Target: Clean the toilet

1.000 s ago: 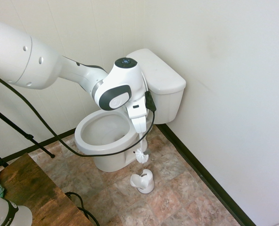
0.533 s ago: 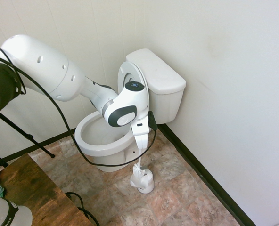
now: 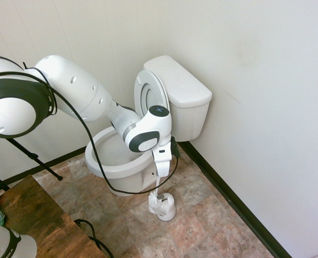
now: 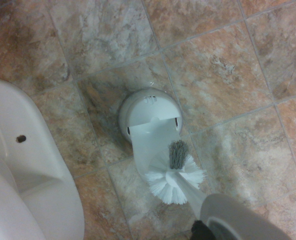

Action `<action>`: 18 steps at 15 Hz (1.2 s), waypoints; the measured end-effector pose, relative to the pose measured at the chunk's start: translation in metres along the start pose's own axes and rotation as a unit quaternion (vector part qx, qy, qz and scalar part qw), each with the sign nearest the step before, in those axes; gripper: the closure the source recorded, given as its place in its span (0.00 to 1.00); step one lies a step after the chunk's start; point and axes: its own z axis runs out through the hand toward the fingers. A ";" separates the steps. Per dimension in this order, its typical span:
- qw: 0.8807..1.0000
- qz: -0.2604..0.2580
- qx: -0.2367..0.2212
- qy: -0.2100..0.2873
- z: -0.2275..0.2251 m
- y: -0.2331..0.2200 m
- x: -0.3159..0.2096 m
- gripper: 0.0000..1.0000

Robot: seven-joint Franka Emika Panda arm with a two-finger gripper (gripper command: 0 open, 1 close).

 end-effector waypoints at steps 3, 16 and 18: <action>1.000 0.004 -0.001 -0.001 0.017 -0.014 0.002 1.00; 0.999 0.020 -0.040 -0.014 0.099 -0.068 0.032 1.00; 0.999 0.022 -0.045 -0.015 0.115 -0.076 0.039 1.00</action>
